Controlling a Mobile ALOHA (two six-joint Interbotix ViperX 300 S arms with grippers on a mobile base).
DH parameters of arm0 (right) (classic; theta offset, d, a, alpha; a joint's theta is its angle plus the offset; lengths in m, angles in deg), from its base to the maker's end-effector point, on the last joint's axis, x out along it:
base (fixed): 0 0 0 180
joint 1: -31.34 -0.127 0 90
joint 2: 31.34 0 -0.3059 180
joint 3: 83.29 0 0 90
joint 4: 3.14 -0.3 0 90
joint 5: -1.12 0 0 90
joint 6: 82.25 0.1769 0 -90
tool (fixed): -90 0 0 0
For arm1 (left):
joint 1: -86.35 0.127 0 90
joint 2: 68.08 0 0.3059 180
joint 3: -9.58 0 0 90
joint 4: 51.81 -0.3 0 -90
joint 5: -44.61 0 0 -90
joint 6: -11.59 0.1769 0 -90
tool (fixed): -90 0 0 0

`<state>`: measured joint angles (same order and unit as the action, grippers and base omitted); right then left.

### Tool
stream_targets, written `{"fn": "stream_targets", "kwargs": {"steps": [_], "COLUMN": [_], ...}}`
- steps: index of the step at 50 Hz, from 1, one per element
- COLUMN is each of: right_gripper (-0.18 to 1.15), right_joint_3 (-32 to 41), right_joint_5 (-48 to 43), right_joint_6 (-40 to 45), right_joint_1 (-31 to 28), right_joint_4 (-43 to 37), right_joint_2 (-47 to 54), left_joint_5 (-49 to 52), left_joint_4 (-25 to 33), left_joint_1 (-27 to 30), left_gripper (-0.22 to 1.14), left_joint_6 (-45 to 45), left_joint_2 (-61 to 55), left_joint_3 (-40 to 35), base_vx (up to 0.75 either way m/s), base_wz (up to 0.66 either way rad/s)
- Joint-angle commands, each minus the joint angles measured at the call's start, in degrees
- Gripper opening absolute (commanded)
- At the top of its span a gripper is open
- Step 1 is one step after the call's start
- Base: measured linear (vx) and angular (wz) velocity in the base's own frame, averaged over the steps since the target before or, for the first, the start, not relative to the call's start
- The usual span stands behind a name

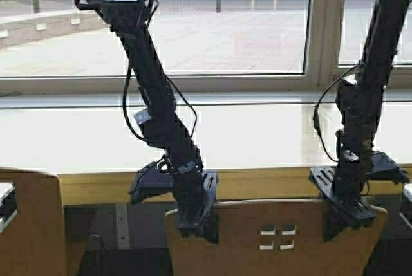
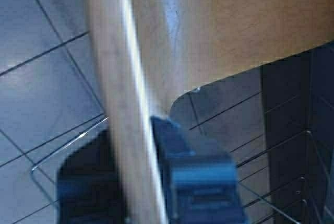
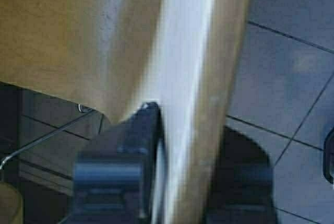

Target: Push the chairs under the table

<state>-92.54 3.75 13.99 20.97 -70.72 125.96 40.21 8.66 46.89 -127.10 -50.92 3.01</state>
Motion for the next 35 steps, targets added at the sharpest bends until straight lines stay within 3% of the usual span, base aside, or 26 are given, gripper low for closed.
{"fn": "stream_targets", "kwargs": {"steps": [1,35], "right_gripper": [0.04,0.04], "right_joint_3": [3.0,2.7], "right_joint_5": [-0.2,0.4], "right_joint_6": [-2.8,-3.1], "right_joint_1": [-1.2,-1.0], "right_joint_4": [1.7,1.9], "right_joint_2": [1.7,3.2], "left_joint_5": [-1.5,-2.0], "left_joint_4": [-0.9,-0.9], "left_joint_1": [0.6,1.0], "left_gripper": [0.04,0.04], "left_joint_6": [3.6,7.5], "left_joint_2": [-0.2,1.6], "left_joint_3": [-0.9,0.8], "base_vx": [0.21,0.19], "base_wz": [0.03,0.02]}}
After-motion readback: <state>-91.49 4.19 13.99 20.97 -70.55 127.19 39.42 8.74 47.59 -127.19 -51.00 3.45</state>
